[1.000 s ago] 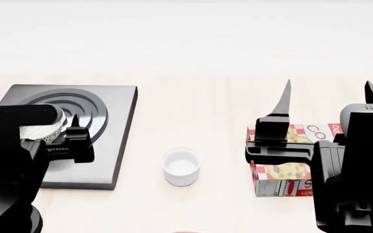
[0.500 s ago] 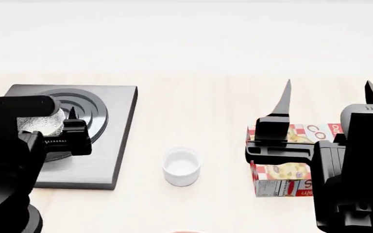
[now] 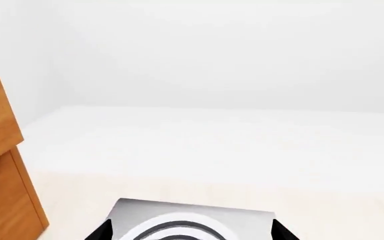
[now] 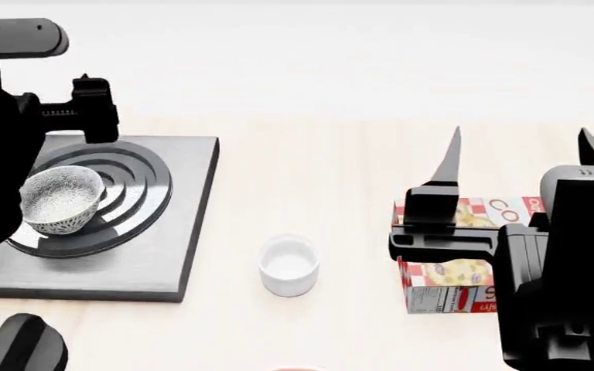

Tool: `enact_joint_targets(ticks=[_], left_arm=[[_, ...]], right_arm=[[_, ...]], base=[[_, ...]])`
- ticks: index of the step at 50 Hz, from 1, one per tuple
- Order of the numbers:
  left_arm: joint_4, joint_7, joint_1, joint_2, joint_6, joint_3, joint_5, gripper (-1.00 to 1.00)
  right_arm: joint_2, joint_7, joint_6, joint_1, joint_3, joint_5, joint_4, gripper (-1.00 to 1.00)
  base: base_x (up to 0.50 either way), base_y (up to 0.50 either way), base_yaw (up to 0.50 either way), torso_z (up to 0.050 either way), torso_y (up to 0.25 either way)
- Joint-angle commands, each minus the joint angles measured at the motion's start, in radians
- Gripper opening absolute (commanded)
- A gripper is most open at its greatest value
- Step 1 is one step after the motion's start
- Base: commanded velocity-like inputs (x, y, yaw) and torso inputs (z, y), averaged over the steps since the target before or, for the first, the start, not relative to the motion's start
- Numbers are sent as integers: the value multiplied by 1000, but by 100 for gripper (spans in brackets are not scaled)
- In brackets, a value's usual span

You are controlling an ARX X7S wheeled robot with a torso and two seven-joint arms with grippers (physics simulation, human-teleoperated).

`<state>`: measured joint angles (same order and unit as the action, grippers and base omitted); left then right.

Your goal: Pick the akita bowl on the stove and place it on the plate.

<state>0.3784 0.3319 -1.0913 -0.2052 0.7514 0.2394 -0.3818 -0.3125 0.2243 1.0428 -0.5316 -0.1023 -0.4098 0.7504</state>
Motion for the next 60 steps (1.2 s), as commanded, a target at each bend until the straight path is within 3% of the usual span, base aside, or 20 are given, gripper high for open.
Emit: enact_joint_targets(ticks=[1, 26, 37, 49, 60], left_arm=[[243, -18, -191, 24, -24, -10, 15, 100], [685, -108, -344, 82, -252, -21, 23, 100], [663, -214, -338, 83, -322, -11, 7, 100], [703, -223, -333, 78, -373, 16, 33, 100], [605, -228, -303, 58, -378, 60, 63, 100]], right_arm=[[0, 3, 0, -1, -3, -9, -1, 100], [6, 11, -4, -6, -15, -29, -11, 100], [5, 17, -1, -5, -19, -36, -8, 100], [2, 19, -13, 0, -16, -37, -15, 100], [-2, 23, -14, 0, -12, -42, -15, 100]], base=[[0, 0, 0, 0, 0], [0, 0, 0, 0, 0], [0, 0, 0, 0, 0], [0, 0, 0, 0, 0], [0, 0, 0, 0, -8]])
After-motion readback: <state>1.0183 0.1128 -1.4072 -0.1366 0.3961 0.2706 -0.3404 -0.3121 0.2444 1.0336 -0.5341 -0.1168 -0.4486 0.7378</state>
